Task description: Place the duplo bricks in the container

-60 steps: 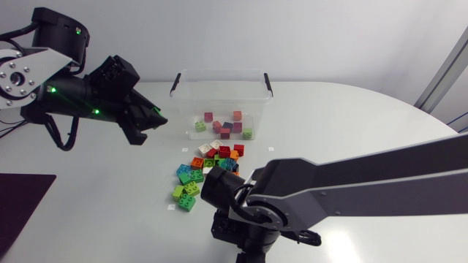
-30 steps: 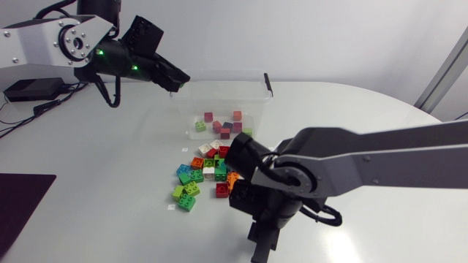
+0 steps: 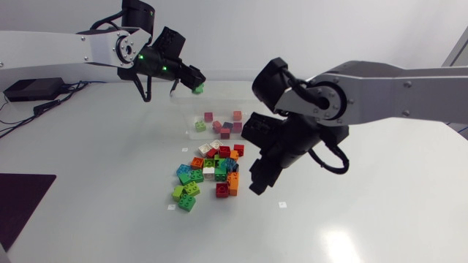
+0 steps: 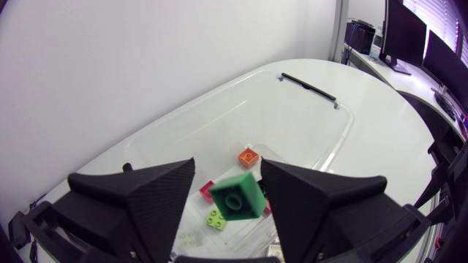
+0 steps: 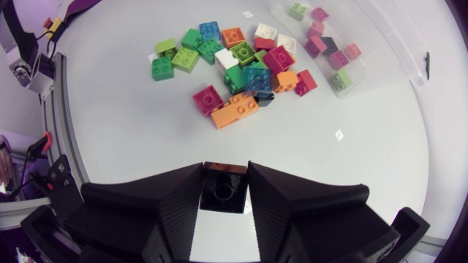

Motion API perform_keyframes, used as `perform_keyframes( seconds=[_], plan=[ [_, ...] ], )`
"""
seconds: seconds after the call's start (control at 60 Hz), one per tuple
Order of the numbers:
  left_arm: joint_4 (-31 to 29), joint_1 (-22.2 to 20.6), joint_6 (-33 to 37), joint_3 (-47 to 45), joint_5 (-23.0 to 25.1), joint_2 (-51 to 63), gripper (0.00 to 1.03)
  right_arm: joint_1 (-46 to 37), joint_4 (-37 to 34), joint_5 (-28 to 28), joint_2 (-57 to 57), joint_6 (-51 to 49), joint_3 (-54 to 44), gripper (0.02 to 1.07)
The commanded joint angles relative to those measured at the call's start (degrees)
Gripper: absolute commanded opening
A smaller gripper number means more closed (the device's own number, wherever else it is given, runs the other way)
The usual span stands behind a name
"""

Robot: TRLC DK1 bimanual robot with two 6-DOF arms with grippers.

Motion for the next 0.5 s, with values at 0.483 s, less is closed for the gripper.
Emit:
perform_keyframes(
  seconds=[0.483],
  plan=[
    [-11.16, 1.96, 12.13, -18.28, -1.58, -20.38, 0.98, -8.56, 7.78, -4.15, 7.5, 0.7, 17.77, 0.24]
  ],
)
